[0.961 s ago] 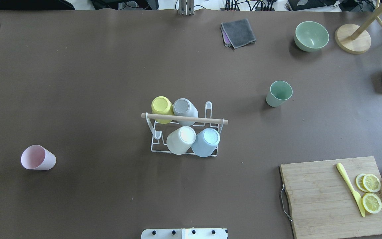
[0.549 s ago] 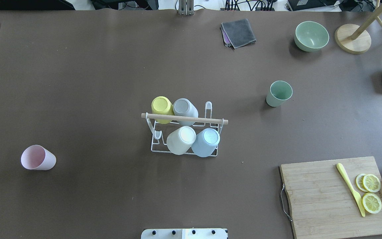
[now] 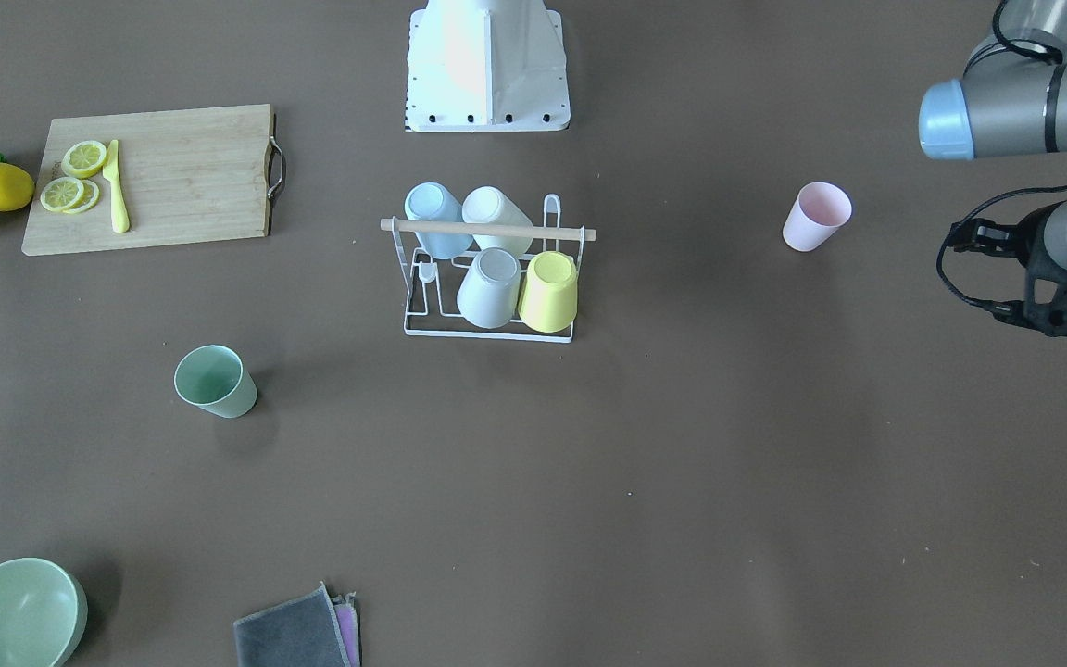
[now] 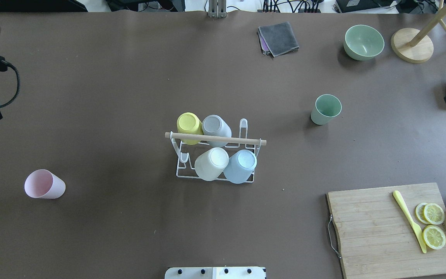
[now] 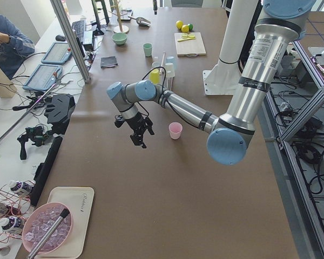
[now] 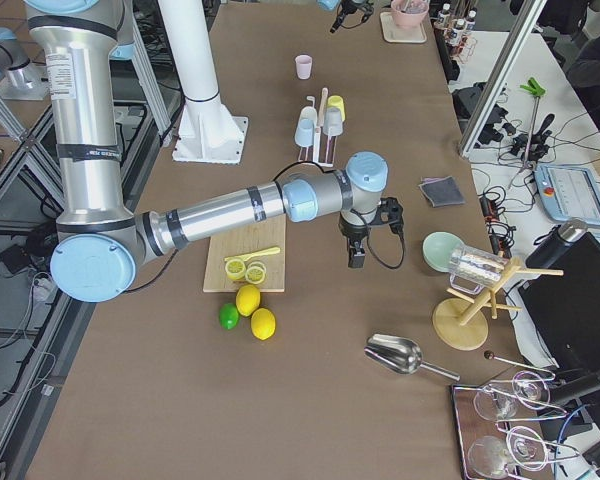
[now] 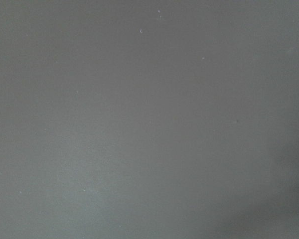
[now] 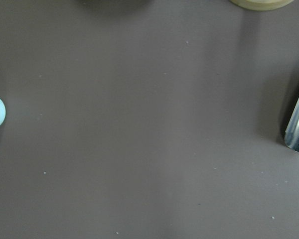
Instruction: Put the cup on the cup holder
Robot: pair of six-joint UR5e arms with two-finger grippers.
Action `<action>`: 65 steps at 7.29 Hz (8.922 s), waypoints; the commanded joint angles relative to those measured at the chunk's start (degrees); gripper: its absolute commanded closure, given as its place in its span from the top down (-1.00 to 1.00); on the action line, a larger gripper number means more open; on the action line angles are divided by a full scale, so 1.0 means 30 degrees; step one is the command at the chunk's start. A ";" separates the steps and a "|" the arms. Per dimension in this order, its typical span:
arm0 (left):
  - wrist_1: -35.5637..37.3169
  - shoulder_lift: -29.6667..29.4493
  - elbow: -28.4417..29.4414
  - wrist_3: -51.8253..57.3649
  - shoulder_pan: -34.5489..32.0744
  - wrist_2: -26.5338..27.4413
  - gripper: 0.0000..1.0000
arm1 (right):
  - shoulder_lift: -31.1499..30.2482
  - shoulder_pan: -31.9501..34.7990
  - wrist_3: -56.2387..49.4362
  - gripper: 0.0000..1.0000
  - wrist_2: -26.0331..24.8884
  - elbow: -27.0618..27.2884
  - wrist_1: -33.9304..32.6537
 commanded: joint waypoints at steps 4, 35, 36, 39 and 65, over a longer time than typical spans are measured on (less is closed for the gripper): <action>0.1055 -0.2667 0.2019 0.0078 0.4054 0.0349 0.96 | 0.5206 -0.3870 0.3113 1.00 -0.0795 -0.1893 -0.0350; 0.8438 -0.4544 0.7791 0.4590 0.6634 -0.2551 0.84 | 1.9192 -0.6946 -0.4710 1.00 0.2135 -2.5842 -0.9491; 0.8585 -0.4543 0.7791 0.4619 0.6693 -0.2551 0.86 | 1.9220 -0.6977 -0.4710 0.98 0.2164 -2.5842 -0.9491; 0.8762 -0.4514 0.7762 0.4590 0.6898 -0.2551 0.88 | 1.9221 -0.7006 -0.4797 0.87 0.2223 -2.5901 -0.9812; -3.2971 0.5188 -0.7912 -1.4424 1.2947 1.5233 -0.34 | 1.0695 -0.5540 0.0359 -1.00 -0.1966 -0.8293 1.1004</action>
